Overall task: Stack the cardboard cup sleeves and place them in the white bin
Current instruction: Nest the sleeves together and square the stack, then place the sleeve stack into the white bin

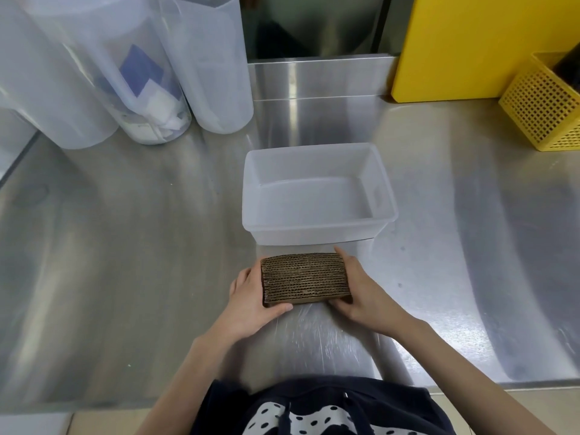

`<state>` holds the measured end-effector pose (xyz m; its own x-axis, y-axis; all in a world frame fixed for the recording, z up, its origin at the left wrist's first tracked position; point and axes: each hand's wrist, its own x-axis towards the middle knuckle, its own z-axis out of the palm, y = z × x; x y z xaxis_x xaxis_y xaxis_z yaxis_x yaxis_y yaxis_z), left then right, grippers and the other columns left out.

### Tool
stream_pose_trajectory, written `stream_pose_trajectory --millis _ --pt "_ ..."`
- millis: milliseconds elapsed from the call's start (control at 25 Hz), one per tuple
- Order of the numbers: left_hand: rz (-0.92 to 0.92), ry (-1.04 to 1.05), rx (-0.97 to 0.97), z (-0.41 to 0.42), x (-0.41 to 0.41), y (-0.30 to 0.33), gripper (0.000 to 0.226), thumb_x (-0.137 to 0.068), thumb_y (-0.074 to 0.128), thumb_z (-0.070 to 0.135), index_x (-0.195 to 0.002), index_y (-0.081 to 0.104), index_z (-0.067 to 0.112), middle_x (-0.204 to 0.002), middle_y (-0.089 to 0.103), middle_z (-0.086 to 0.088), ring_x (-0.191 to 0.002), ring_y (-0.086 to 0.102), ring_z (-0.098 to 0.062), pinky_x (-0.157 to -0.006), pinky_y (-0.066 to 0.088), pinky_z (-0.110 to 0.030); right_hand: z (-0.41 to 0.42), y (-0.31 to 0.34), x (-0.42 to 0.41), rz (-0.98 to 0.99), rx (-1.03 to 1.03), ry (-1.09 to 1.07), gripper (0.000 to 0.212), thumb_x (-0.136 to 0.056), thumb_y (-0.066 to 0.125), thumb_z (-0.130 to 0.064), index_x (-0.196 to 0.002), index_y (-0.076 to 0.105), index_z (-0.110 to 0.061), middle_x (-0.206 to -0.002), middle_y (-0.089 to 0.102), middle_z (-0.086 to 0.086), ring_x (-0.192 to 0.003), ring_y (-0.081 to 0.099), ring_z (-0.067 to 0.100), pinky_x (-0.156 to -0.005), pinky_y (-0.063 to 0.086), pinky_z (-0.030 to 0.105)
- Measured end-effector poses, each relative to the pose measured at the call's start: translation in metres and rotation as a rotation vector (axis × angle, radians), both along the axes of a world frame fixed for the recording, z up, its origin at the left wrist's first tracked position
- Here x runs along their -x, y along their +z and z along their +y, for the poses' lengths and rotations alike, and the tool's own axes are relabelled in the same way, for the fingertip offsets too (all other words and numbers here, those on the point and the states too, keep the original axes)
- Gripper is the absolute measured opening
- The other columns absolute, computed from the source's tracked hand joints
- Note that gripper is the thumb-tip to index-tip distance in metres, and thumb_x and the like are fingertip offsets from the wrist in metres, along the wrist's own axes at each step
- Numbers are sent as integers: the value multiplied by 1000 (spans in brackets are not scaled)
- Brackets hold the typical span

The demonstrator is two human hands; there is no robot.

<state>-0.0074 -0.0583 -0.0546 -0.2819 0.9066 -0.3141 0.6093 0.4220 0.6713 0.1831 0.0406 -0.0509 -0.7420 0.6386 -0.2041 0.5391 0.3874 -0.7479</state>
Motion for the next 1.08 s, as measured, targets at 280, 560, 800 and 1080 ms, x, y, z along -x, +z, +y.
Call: stream_pose_trajectory --millis 280,560,800,1080 --pt "-39 -4 -23 0 0 -2 83 -67 70 38 -134 22 23 -125 39 12 -131 25 -19 -110 14 -34 3 -2 0 4 3 -6 77 -81 61 -8 -140 12 -7 -141 34 12 -126 40 20 -98 25 11" --pt "-168 -27 -5 -6 19 -1 87 -59 64 47 -136 25 36 -134 43 11 -130 27 -12 -112 22 -38 9 -2 1 13 7 -22 68 -78 65 -8 -134 27 -11 -133 42 9 -114 43 9 -90 28 7" --pt "-142 23 -63 -4 17 5 66 -71 71 33 -129 38 34 -112 47 17 -121 36 -10 -103 30 -29 14 0 2 -18 61 -67 66 -72 70 -8 -129 36 -10 -127 52 8 -113 52 20 -92 39 18" --pt "-306 -7 -80 -2 22 28 52 -58 65 53 -102 38 58 -107 52 36 -107 52 10 -97 35 -19 19 21 -7 93 357 -117 63 -69 75 -4 -122 43 -18 -117 58 -2 -109 55 10 -85 40 -2"
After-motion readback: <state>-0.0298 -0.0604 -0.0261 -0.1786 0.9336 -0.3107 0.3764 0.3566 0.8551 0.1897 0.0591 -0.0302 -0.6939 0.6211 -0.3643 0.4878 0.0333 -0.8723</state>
